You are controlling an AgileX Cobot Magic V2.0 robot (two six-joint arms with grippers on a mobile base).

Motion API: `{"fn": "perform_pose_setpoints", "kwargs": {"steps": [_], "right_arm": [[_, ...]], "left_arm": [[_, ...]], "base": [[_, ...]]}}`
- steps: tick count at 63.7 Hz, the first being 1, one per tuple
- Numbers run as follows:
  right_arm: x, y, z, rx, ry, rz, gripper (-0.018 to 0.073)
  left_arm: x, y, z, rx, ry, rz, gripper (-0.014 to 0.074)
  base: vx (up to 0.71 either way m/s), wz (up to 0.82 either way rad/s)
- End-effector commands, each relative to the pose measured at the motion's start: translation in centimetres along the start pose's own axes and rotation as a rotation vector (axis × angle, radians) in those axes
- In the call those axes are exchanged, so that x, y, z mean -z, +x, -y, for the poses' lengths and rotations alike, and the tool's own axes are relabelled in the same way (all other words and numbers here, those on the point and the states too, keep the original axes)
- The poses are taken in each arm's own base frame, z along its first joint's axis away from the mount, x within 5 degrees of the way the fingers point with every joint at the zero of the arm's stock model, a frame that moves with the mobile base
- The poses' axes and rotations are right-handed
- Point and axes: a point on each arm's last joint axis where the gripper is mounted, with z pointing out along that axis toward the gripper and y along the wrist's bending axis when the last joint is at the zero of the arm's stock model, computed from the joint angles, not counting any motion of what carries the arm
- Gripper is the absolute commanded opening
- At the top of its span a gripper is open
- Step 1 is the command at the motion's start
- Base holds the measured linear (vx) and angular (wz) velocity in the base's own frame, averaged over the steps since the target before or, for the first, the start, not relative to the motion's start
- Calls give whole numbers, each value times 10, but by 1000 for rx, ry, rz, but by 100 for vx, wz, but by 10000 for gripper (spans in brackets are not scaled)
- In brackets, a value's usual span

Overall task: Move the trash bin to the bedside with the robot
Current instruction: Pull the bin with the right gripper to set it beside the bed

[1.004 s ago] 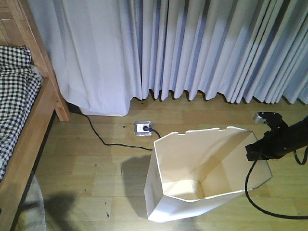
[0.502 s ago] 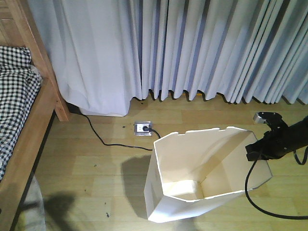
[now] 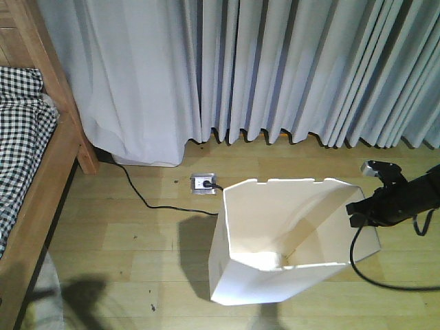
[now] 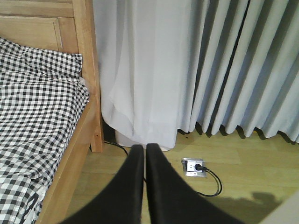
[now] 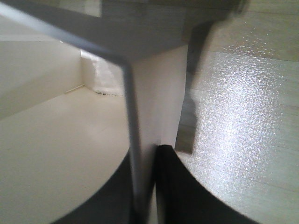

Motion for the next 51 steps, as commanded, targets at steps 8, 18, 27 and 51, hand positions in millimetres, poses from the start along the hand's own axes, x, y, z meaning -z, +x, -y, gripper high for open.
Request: {"fn": "perform_pose_setpoints", "kwargs": {"steps": [8,18,27,51], "right_arm": [[-8,-32,8,-87,-92,76,-5],[-33,-41,27,-99,-62,89,-5],[-56,-54,32,-38,-43,85,-5],[-122,-75,33,-48,-37,64,-3]], "left_arm": [[1,-5,1,6,11,76,-6],[1,-5,1,6,11,76,-6],[1,-5,1,6,11,76,-6],[1,-5,1,6,11,76,-6]], "base": [[0,0],[0,0],[0,0],[0,0]]}}
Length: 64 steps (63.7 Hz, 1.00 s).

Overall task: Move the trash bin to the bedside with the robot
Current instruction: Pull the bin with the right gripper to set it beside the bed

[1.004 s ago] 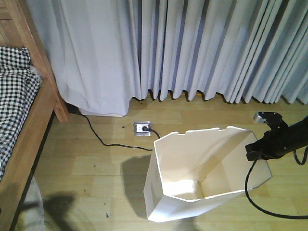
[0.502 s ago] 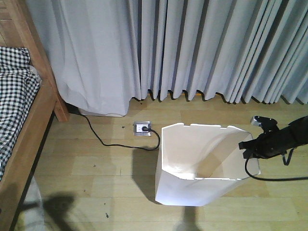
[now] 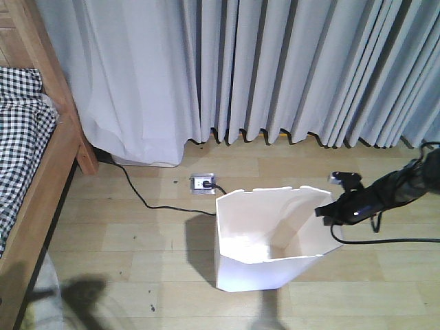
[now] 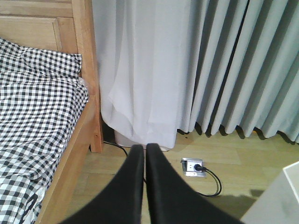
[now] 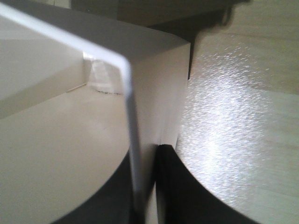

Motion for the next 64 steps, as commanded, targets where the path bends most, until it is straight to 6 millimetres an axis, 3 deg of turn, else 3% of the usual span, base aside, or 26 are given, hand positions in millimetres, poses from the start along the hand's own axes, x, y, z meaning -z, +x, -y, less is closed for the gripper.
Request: {"fn": "perform_pose_setpoints", "kwargs": {"steps": [1,29,64], "right_arm": [[23,-32,-7,-59,-92,57,-3],[-23,-21,10,-96,-76,7,-1],[-64,-25,3,-10,-77,-43,13]], "left_arm": [[1,-5,1,6,11,76,-6],[1,-5,1,6,11,76,-6],[1,-5,1,6,11,76,-6]], "base": [[0,0],[0,0],[0,0]]}}
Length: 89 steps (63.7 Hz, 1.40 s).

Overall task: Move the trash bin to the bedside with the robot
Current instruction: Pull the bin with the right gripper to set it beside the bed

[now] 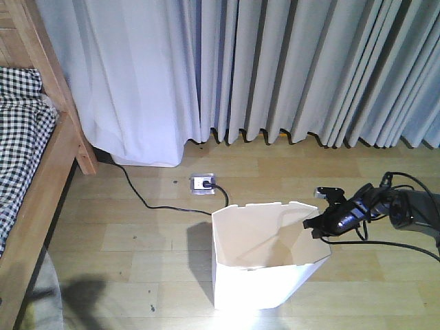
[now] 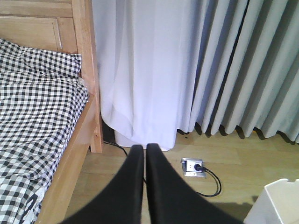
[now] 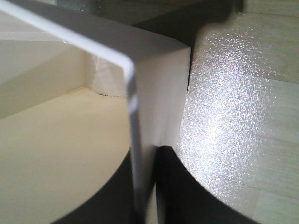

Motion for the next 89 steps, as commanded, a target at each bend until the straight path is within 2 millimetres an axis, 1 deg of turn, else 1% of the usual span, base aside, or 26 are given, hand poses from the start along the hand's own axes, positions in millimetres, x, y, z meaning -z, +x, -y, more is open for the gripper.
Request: {"fn": "perform_pose_setpoints", "kwargs": {"steps": [1,16,32,42,54,73,82,89], "right_arm": [[12,-23,-11,-41,-75,43,14],[4,-23,-10,-74,-82,24,45],[4,-24,-10,-65,-81,23,88],[4,-22,-10,-54,-83,5,99],[3,-19,-7,-79,-53,-28,109],[3,-16,-2,-67,9,-57,148],[3,-16,-2,-71,9,-54,179],[3,-16,-1,-71,12,-51,228]], "left_arm": [[1,-5,1,6,11,76,-6],[1,-5,1,6,11,76,-6],[1,-5,1,6,11,76,-6],[1,-5,1,6,11,76,-6],[1,-5,1,6,11,76,-6],[1,-5,1,6,11,76,-6],[1,-5,1,6,11,76,-6],[1,-5,1,6,11,76,-6]], "base": [[0,0],[0,0],[0,0],[0,0],[0,0],[0,0],[0,0],[0,0]]}}
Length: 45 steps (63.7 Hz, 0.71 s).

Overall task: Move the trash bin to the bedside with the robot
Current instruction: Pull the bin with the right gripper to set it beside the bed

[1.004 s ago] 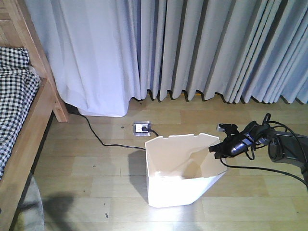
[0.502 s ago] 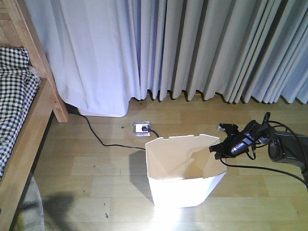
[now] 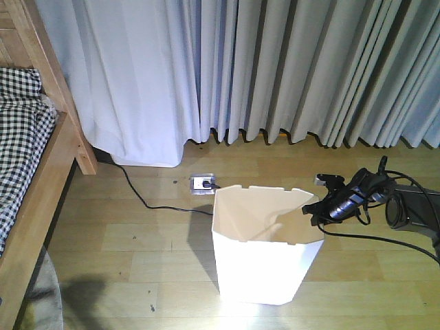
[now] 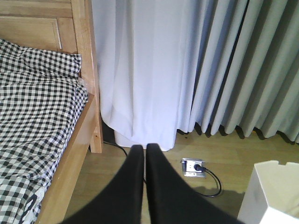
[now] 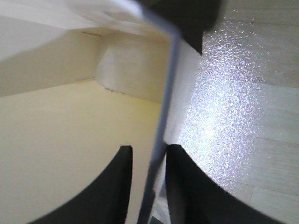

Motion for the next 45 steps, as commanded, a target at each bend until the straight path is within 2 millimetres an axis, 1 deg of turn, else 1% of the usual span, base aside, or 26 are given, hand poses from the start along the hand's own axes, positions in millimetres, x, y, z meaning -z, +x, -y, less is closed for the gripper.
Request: {"fn": "perform_pose_setpoints", "kwargs": {"steps": [1,15,24,31,38,45], "right_arm": [[-13,10,-1,-22,-34,-31,235],[-13,10,0,-22,-31,-27,399],[-11,5,0,-19,-26,-8,493],[-9,3,0,-24,-25,-3,519],[-9,1,2,-18,-5,15,518],[-9,1,2,-57,-19,15,518]], "left_arm": [[1,-5,1,6,11,76,-6],[1,-5,1,6,11,76,-6],[1,-5,1,6,11,76,-6],[1,-5,1,6,11,76,-6],[1,-5,1,6,11,76,-6],[1,-5,1,6,11,76,-6]], "base": [[0,0],[0,0],[0,0],[0,0],[0,0],[0,0]]}}
